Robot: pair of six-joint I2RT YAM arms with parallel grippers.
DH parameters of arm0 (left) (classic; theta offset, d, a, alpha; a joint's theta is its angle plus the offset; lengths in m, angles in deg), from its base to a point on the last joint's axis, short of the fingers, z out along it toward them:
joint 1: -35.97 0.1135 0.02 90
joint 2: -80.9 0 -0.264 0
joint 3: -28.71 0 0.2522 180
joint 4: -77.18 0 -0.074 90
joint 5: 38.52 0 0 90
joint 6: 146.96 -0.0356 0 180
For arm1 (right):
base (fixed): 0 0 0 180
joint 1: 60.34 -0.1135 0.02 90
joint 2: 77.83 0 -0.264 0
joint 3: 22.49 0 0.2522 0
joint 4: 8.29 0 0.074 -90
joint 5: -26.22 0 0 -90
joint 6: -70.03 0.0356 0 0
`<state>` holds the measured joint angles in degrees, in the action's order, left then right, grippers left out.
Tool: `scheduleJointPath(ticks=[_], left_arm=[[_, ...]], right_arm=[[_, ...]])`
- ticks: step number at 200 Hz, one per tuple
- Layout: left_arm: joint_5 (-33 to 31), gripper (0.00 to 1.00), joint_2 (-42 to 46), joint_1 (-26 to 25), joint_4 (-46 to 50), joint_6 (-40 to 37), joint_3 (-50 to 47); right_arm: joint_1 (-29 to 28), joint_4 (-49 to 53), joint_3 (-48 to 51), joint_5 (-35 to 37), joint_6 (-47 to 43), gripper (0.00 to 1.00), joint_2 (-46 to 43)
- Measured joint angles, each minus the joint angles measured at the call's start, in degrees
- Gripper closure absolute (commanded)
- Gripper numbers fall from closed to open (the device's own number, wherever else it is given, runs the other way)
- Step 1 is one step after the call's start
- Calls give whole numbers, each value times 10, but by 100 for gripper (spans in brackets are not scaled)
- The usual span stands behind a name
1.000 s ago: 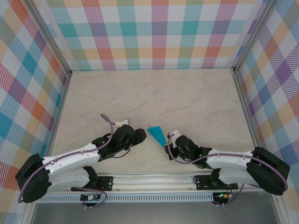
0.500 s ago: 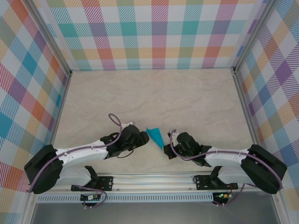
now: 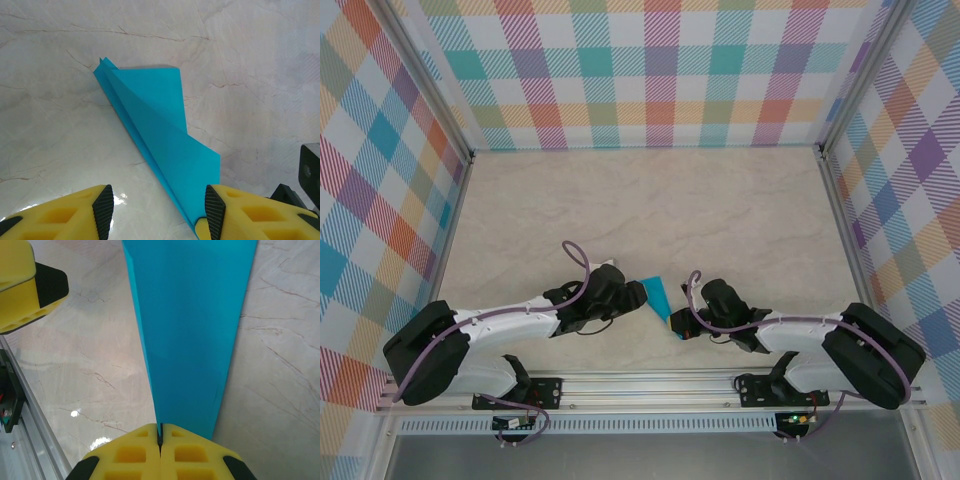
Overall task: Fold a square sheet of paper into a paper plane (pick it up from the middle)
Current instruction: Fold the wing for the fifth time at the center of the table.
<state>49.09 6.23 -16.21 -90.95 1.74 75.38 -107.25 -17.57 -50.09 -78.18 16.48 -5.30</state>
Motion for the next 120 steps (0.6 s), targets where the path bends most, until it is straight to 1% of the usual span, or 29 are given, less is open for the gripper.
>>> scheduleJointPath(ticks=[41, 94, 120], left_arm=[[3, 47, -2, 0, -4, 0, 0], [13, 49, -12, 0, -14, 0, 0], [15, 50, -15, 0, -15, 0, 0]], right_arm=[[17, -5, 0, -25, 22, 95, 5], [42, -30, 2, -60, 58, 95, 51], [50, -40, 3, -71, 75, 95, 59]])
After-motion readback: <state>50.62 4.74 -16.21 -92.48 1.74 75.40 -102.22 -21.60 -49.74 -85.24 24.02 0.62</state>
